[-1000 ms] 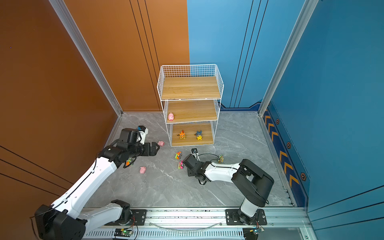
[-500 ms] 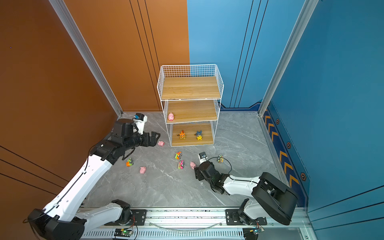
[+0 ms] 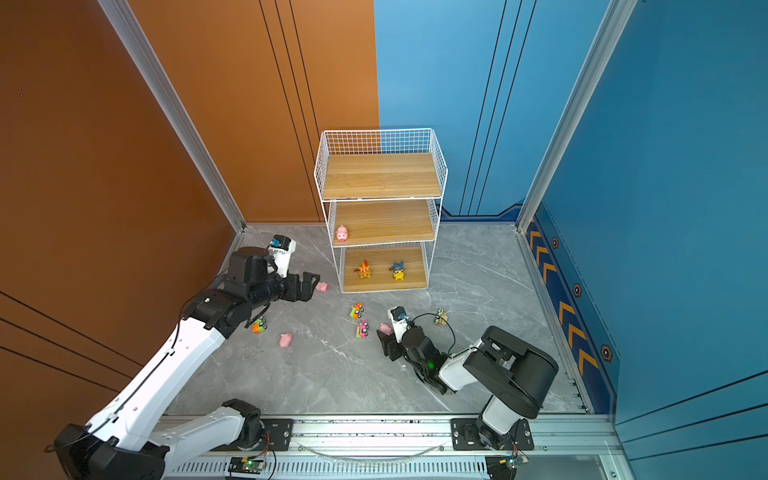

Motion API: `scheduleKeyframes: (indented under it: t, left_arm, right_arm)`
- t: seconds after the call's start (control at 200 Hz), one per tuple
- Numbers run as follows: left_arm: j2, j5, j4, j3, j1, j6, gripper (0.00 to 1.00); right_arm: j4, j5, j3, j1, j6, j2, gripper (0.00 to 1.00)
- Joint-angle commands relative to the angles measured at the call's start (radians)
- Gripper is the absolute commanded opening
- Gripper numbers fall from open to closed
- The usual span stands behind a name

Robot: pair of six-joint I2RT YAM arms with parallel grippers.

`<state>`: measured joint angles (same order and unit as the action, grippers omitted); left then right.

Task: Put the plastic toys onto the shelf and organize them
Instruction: 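Close the right gripper on the pink pig and lift it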

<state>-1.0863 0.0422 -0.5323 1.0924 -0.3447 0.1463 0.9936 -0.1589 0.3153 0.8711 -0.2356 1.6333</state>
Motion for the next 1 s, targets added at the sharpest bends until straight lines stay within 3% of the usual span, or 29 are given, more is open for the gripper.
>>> scheduleKeyframes:
  t: [0.0, 0.591, 0.996]
  left_arm:
    - [0.014, 0.012, 0.022, -0.016, 0.007, -0.007, 0.98]
    - [-0.007, 0.037, 0.026, -0.017, 0.019, 0.006, 0.98]
    - [-0.012, 0.036, 0.026, -0.016, 0.023, 0.012, 0.98]
  right_arm:
    - [0.072, 0.021, -0.004, 0.003, 0.024, 0.035, 0.66]
    - [0.131, 0.022, 0.005, 0.001, 0.029, 0.152, 0.52]
    - [0.096, 0.015, 0.019, 0.010, 0.037, 0.141, 0.34]
